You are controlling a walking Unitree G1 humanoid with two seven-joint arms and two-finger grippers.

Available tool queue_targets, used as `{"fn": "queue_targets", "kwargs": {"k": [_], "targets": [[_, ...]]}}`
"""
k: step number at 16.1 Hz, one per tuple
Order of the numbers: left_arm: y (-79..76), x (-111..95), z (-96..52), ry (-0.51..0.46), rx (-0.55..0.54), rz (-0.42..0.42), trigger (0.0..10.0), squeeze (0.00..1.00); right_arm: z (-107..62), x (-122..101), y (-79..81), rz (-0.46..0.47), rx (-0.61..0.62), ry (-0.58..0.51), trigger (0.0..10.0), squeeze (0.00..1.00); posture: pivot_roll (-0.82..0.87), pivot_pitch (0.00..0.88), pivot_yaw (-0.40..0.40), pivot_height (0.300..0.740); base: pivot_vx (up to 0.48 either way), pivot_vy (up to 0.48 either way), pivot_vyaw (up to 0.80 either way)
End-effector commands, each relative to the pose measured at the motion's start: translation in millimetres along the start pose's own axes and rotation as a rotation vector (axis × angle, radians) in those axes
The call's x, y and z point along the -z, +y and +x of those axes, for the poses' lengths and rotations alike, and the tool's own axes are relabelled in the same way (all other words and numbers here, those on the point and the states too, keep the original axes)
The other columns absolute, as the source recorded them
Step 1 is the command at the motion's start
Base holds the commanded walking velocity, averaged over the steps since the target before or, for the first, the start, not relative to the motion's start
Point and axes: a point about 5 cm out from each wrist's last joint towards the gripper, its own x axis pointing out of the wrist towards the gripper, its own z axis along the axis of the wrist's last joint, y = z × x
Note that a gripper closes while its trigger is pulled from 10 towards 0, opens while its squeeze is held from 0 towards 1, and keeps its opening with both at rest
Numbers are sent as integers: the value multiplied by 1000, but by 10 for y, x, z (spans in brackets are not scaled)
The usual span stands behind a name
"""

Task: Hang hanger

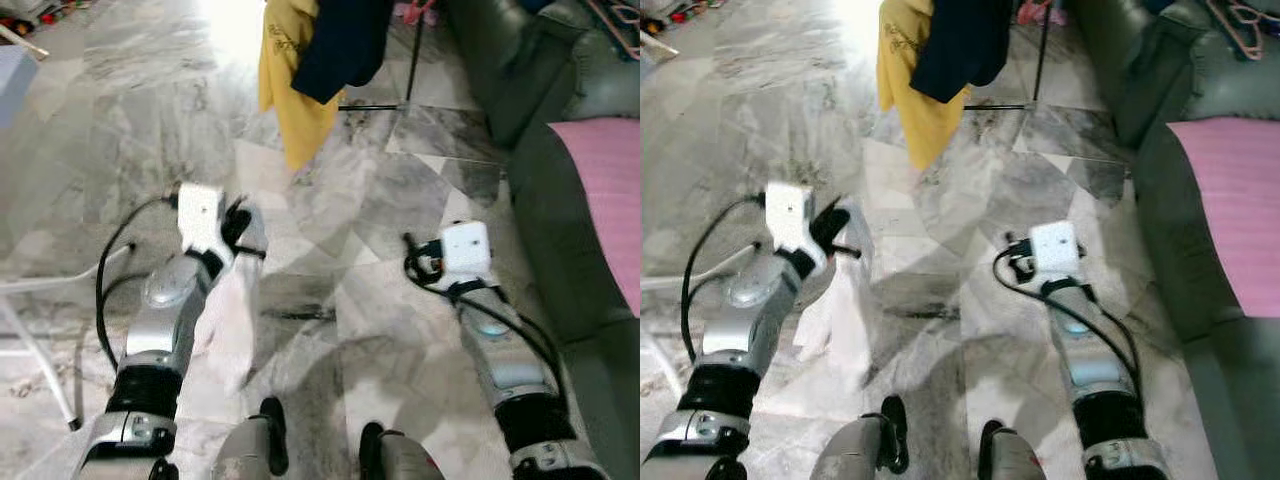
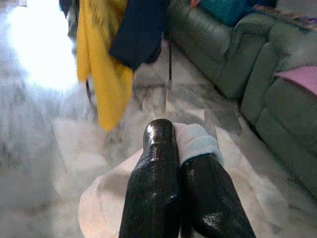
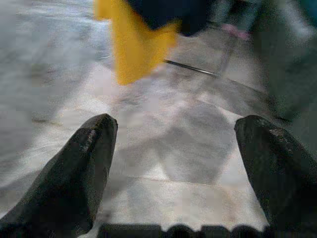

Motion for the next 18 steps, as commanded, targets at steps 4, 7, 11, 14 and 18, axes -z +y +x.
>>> {"fn": "queue_targets", "kwargs": {"k": [4, 7, 11, 14, 18], "targets": [[-223, -98, 11, -48, 178, 150, 0, 0, -120, 80, 337, -12, -257, 15, 10000, 694, -19, 260, 63, 740, 0, 0, 0], [-84, 442, -179, 113, 63, 132, 0, 0, -201, 382, 319, 25, -213, 109, 10000, 0, -30, 253, 53, 740, 0, 0, 0], [80, 1025, -488, 270, -192, 15, 0, 0, -410, 908, 178, 202, 28, 307, 10000, 0, -41, 222, 13, 740, 0, 0, 0], [93, 1237, -603, 334, -286, -37, 0, 0, -529, 1138, 193, 295, 98, 404, 10000, 0, -52, 211, -1, 740, 0, 0, 0], [-20, 1419, -658, 419, -270, -32, 0, 0, -673, 1385, 323, 332, 82, 541, 10000, 0, -63, 199, 2, 740, 0, 0, 0]]}}
